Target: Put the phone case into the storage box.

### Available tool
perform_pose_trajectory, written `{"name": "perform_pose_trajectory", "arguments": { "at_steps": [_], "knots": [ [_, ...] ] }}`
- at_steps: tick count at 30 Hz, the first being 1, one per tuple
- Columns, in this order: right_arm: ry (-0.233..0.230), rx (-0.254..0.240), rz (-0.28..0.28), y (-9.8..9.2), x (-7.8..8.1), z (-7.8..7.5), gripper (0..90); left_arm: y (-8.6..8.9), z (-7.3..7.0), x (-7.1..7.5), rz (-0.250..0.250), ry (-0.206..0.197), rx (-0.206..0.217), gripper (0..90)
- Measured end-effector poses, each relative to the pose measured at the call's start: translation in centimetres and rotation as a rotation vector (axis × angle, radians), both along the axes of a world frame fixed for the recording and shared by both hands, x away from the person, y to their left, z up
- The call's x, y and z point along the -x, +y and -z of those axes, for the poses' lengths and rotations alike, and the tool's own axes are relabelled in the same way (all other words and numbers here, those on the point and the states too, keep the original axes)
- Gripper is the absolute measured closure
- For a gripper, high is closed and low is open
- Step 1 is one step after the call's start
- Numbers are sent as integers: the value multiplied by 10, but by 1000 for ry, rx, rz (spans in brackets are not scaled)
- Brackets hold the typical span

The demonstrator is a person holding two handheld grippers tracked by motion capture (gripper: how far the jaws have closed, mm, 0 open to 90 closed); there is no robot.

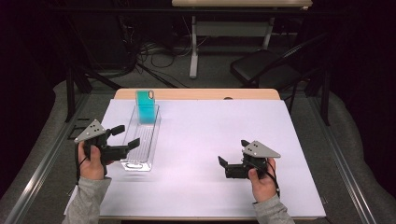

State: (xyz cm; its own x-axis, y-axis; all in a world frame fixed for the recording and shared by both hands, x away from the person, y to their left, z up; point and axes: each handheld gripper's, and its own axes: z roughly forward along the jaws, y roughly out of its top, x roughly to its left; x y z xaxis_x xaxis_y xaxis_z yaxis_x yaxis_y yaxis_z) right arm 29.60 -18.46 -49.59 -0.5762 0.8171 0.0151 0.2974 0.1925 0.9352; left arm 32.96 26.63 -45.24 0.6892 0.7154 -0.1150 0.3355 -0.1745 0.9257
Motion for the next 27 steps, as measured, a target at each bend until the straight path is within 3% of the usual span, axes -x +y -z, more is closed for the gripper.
{"name": "perform_pose_trajectory", "arguments": {
  "at_steps": [12, 17, 21, 27],
  "knots": [
    [12, 3, 10, 0, 0, 0, 0, 2, 4, 3, 4, 6, 3, 153],
    [-1, 10, 18, -3, 2, -8, 0, -1, 0, 3, 9, 7, 1, 153],
    [-16, 15, 31, -10, 6, -15, 0, -3, -4, 5, 11, 12, -17, 153],
    [-4, 24, 47, -26, 15, -16, 0, -1, -8, 12, 14, 4, -24, 153]
  ]
}}
